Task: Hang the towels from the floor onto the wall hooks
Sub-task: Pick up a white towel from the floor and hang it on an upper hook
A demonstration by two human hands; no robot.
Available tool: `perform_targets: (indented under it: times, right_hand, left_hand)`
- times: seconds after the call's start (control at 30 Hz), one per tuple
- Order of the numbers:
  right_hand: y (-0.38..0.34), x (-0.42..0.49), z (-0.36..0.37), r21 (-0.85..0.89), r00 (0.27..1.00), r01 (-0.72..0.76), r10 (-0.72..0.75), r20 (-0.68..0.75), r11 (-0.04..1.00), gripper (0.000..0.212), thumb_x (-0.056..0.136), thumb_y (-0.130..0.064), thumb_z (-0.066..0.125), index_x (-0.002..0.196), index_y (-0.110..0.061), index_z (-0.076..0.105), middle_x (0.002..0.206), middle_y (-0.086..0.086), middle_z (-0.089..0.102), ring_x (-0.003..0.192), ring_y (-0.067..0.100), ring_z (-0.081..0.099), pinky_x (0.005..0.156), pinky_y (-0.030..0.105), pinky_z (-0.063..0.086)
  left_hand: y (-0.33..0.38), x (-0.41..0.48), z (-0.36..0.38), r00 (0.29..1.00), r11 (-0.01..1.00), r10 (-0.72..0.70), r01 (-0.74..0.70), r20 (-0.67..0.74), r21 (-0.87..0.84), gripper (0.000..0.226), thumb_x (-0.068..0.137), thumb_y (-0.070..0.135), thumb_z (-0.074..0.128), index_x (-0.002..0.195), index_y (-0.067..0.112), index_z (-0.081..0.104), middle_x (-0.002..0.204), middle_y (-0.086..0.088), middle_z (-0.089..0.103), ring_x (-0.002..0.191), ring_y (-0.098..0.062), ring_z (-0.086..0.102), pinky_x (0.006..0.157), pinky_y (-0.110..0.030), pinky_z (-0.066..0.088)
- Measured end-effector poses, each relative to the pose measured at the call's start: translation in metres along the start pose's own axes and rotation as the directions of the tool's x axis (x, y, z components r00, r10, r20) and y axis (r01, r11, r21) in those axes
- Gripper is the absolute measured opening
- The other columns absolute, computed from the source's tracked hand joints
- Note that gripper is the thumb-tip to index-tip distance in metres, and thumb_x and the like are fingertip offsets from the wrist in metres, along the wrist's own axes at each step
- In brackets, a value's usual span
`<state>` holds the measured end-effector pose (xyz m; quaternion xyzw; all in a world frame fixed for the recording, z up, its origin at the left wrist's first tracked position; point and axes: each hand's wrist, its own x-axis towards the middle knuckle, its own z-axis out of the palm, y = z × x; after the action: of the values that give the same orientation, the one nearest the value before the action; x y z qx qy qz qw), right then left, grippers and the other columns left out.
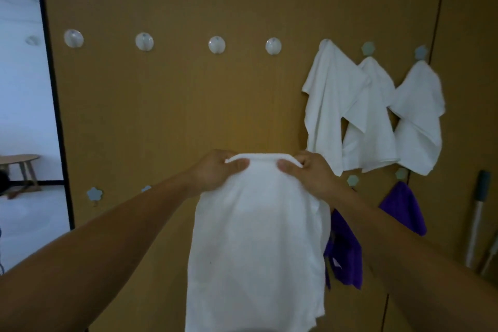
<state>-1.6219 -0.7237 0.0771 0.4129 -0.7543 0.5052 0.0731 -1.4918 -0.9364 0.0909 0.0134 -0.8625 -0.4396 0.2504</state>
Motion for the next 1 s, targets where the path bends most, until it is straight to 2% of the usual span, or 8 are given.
perform_targets:
  times: [0.1,0.17,0.3,0.47,0.53,0.7,0.83,1.0]
  right_hand:
    - [0.0,0.036,-0.012,0.036,0.997,0.073,-0.073,-0.014,0.997,0.032,0.086,-0.048,0.066,0.056,-0.038,0.065,0.058,-0.018,0.063,0.055,-0.003,0.059,0.052,0.011,0.042]
    - [-0.004,0.06,-0.021,0.037,0.992,0.125,-0.123,-0.041,0.991,0.022,0.088,-0.043,0.065,0.067,-0.038,0.07,0.068,-0.016,0.069,0.062,-0.003,0.063,0.057,0.013,0.045]
    - [-0.013,0.114,-0.045,-0.013,0.97,0.187,-0.186,-0.159,0.982,0.02,0.091,-0.04,0.061,0.089,-0.023,0.071,0.088,0.001,0.072,0.084,0.017,0.067,0.08,0.035,0.053]
    - [-0.025,0.173,-0.066,-0.149,0.919,0.238,-0.272,-0.287,0.96,0.03,0.093,-0.041,0.055,0.092,-0.014,0.067,0.087,0.003,0.068,0.084,0.022,0.064,0.081,0.042,0.053]
    - [-0.026,0.195,-0.07,-0.188,0.906,0.229,-0.28,-0.317,0.955,0.03,0.094,-0.042,0.052,0.093,-0.014,0.065,0.088,0.002,0.066,0.085,0.022,0.062,0.08,0.04,0.052]
    - [-0.03,0.25,-0.08,-0.247,0.864,0.224,-0.309,-0.397,0.943,0.026,0.095,-0.039,0.051,0.088,-0.015,0.058,0.087,0.002,0.062,0.086,0.024,0.061,0.078,0.04,0.05]
    - [-0.035,0.29,-0.085,-0.269,0.835,0.219,-0.323,-0.445,0.938,0.028,0.095,-0.039,0.051,0.1,-0.014,0.061,0.098,0.004,0.065,0.093,0.025,0.061,0.083,0.041,0.051]
    - [-0.051,0.341,-0.098,-0.301,0.784,0.177,-0.319,-0.532,0.937,0.036,0.095,-0.041,0.051,0.113,-0.011,0.061,0.113,0.009,0.065,0.105,0.028,0.061,0.09,0.044,0.05]
  left_hand:
    - [0.007,0.034,0.002,0.992,0.98,0.096,-0.08,-0.085,0.182,0.025,0.095,0.041,0.054,0.084,0.022,0.065,0.08,0.008,0.063,0.072,-0.009,0.059,0.063,-0.022,0.045]
    - [0.015,0.058,0.002,0.976,0.958,0.161,-0.12,-0.146,0.26,0.029,0.097,0.039,0.049,0.091,0.014,0.063,0.085,0.003,0.062,0.075,-0.012,0.056,0.064,-0.021,0.042]
    - [0.04,0.108,0.004,0.918,0.912,0.298,-0.193,-0.263,0.362,0.025,0.098,0.032,0.049,0.082,0.015,0.056,0.076,0.005,0.055,0.072,-0.015,0.051,0.057,-0.015,0.035]
    - [0.07,0.165,-0.002,0.852,0.892,0.359,-0.192,-0.381,0.41,0.027,0.089,0.046,0.056,0.071,0.026,0.053,0.069,0.011,0.056,0.066,-0.011,0.054,0.055,-0.025,0.037]
    - [0.078,0.187,-0.009,0.859,0.889,0.352,-0.182,-0.372,0.421,0.032,0.083,0.054,0.058,0.069,0.025,0.055,0.067,0.013,0.057,0.063,-0.007,0.055,0.054,-0.024,0.037]
    - [0.088,0.243,-0.03,0.824,0.852,0.439,-0.255,-0.358,0.457,0.035,0.093,0.043,0.052,0.064,0.024,0.048,0.064,0.011,0.051,0.061,-0.009,0.048,0.055,-0.026,0.035]
    - [0.093,0.285,-0.042,0.777,0.783,0.522,-0.273,-0.351,0.559,0.034,0.095,0.041,0.047,0.064,0.026,0.044,0.067,0.01,0.051,0.062,-0.008,0.048,0.055,-0.029,0.034]
    - [0.107,0.337,-0.058,0.699,0.755,0.59,-0.299,-0.404,0.584,0.033,0.095,0.04,0.049,0.066,0.025,0.045,0.068,0.009,0.049,0.07,-0.018,0.05,0.062,-0.028,0.031]
